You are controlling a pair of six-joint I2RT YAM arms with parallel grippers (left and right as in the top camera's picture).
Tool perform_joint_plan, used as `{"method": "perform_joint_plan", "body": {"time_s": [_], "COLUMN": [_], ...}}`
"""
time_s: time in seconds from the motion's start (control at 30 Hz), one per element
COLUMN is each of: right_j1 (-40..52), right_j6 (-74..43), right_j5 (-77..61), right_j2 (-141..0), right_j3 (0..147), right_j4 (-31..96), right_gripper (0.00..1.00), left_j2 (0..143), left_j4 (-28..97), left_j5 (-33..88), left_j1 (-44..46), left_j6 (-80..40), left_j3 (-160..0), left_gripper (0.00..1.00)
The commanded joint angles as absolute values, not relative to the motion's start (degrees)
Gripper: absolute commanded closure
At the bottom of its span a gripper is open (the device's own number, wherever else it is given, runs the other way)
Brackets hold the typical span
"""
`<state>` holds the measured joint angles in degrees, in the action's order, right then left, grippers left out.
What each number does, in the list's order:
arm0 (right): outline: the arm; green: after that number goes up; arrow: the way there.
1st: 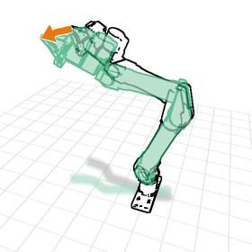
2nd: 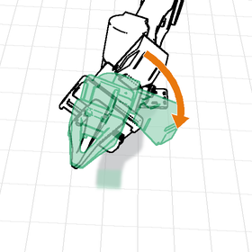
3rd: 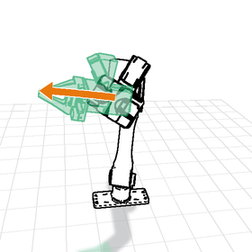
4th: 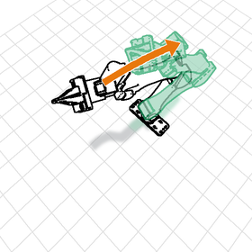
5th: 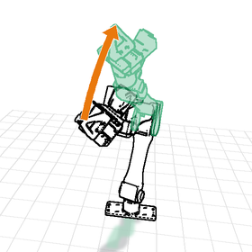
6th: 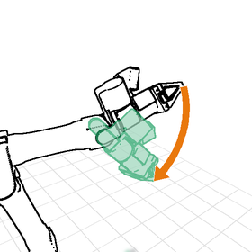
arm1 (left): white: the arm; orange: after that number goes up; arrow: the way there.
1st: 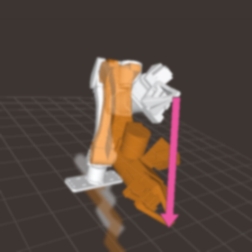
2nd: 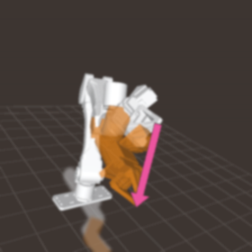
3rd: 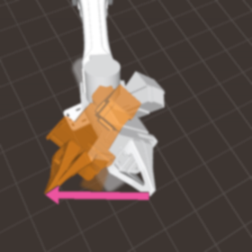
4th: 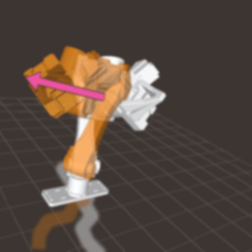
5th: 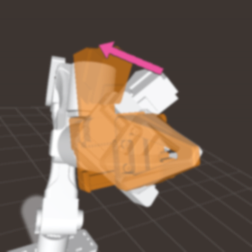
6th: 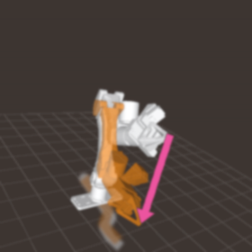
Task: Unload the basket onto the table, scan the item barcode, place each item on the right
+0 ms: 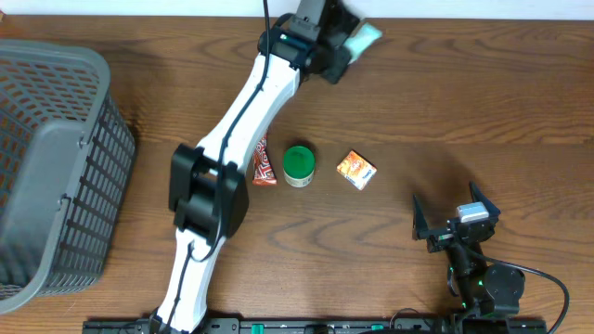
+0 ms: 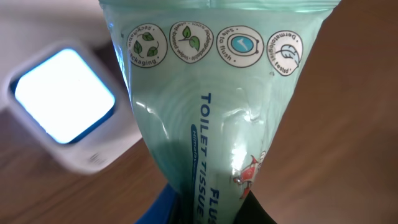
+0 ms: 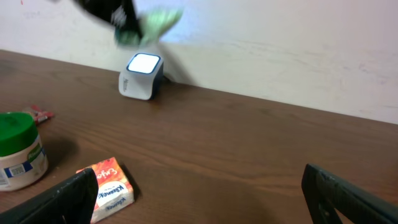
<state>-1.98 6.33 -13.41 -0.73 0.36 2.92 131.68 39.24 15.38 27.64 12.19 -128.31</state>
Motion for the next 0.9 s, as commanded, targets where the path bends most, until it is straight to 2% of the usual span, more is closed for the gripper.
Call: {"method": "perform_joint_plan", "body": {"time_s": [0.0,0.2,0.27,0.53,0.87], "right_j1": [-1.4,-1.4,-1.4,-1.4,-1.4], "right_j6": [6.5,6.5,6.5,6.5,6.5], "right_j5": [-13.4,-13.4,-13.4,-13.4,-13.4], "right_j2": [-0.6,-0.6,-0.6,-0.6,-0.6], "right_j3": [0.3,0.3,0.3,0.3,0.3], "right_j4": [3.2,3.2,3.2,3.2,3.2], "right_gripper": [0.01,0.01,0.01,0.01,0.01], "left_j2": [126.8,128.1,128.9,133.5,142.8], "left_j4": [39.9,43.5,43.4,43.7,43.3], "left_j5": [25.4,33.4,37.1,36.9,38.0], "left_j1": [30.4,31.9,32.0,33.6,40.5], "left_j6": [5.5,-5.2,-5.3,-5.0,-5.0], "left_j3": [-130.3,-130.3,-130.1,-128.5,-128.4], "left_gripper": [0.93,0.93,0.93,0.92,0.93]}}
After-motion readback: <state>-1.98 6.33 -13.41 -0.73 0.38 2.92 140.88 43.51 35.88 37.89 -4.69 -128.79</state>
